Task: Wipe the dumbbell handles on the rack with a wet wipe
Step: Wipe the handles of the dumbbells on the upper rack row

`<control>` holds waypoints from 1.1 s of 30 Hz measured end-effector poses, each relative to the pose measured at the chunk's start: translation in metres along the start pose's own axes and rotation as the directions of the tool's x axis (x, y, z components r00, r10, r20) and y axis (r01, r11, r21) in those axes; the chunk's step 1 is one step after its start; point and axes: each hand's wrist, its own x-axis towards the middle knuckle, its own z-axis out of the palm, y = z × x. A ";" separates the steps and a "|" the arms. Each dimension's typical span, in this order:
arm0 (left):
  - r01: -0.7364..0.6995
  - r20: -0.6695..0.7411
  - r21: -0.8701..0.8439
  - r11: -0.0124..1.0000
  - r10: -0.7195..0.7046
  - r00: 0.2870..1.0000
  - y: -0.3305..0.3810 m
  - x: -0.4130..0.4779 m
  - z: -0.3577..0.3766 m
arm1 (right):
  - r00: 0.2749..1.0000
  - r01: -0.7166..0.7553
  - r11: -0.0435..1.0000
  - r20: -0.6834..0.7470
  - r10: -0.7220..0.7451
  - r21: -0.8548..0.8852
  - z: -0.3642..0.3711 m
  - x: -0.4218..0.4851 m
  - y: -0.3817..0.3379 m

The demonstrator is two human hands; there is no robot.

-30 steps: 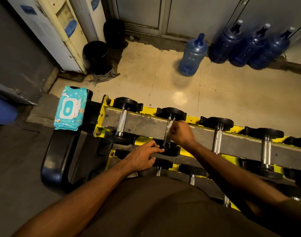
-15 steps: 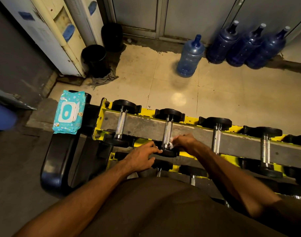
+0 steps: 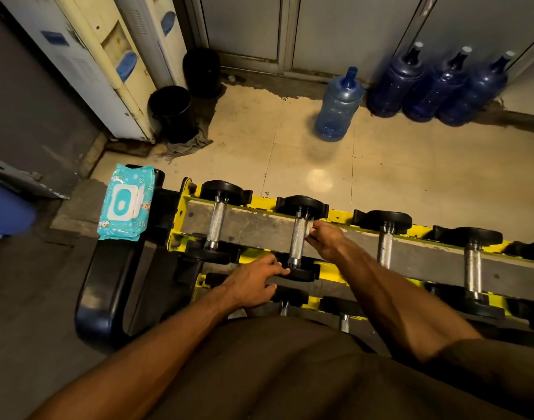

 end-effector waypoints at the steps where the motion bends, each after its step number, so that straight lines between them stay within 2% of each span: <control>1: 0.001 0.001 0.009 1.000 -0.001 1.000 0.000 0.000 0.000 | 1.000 0.030 0.999 0.006 -0.030 0.026 0.004 -0.001 0.000; 3: 0.006 0.001 0.023 1.000 -0.006 1.000 0.001 0.000 -0.001 | 0.996 0.085 0.995 0.009 -0.084 -0.057 0.006 -0.006 0.005; 6: 0.011 -0.002 0.039 0.999 -0.011 1.000 0.001 -0.002 -0.003 | 0.967 0.227 0.964 -0.086 -0.240 -0.136 -0.005 -0.005 0.021; 10: 0.004 -0.007 0.081 0.997 -0.003 1.000 0.006 -0.003 -0.002 | 0.845 0.449 0.858 -0.196 -0.498 -0.249 0.007 -0.003 0.025; 12: 0.007 -0.005 0.096 0.995 -0.007 1.000 0.008 -0.003 -0.003 | 0.784 0.498 0.770 -0.173 -0.596 -0.398 0.019 -0.002 0.022; 13: 0.009 0.002 0.103 0.995 -0.009 1.000 0.008 -0.003 -0.004 | 0.737 0.527 0.674 -0.115 -0.666 -0.518 0.022 -0.003 0.020; 14: 0.009 0.005 0.105 0.994 -0.010 1.000 0.008 -0.003 -0.005 | 0.682 0.556 0.525 -0.007 -0.731 -0.644 0.022 -0.003 0.020; 15: 0.007 0.007 0.105 0.994 -0.008 1.000 0.007 -0.003 -0.007 | 0.628 0.578 0.320 0.159 -0.762 -0.751 0.020 -0.005 0.018; 17: 0.003 0.010 0.119 0.993 -0.004 1.000 0.007 -0.004 -0.008 | 0.558 0.548 -0.189 0.524 -0.644 -0.815 0.015 -0.008 0.015; 18: -0.002 0.015 0.128 0.992 0.000 1.000 0.007 -0.004 -0.008 | 0.558 0.511 -0.373 0.629 -0.541 -0.774 0.015 -0.009 0.012; 20: -0.008 0.029 0.131 0.991 0.004 1.000 0.009 -0.004 -0.006 | 0.580 0.443 -0.547 0.692 -0.429 -0.710 0.021 -0.012 0.006; 24: -0.003 0.034 0.146 0.989 -0.002 0.999 0.006 -0.004 -0.007 | 0.658 0.317 -0.739 0.699 -0.281 -0.595 0.043 -0.020 0.001; 26: 0.002 0.038 0.182 0.983 -0.009 0.999 0.000 -0.006 -0.005 | 0.679 0.340 -0.784 0.712 -0.177 -0.519 0.048 -0.024 0.000; 30: 0.018 0.117 0.183 0.983 -0.039 0.992 -0.005 -0.014 0.007 | 0.655 0.531 -0.713 0.755 0.004 -0.458 0.038 -0.026 0.002; 32: 0.017 0.115 0.179 0.984 -0.038 0.993 -0.003 -0.016 0.009 | 0.614 0.529 -0.709 0.787 -0.059 -0.466 0.028 -0.021 -0.005; 33: 0.015 0.107 0.179 0.984 -0.035 0.994 -0.003 -0.016 0.008 | 0.591 0.497 -0.713 0.795 -0.139 -0.494 0.022 -0.017 -0.008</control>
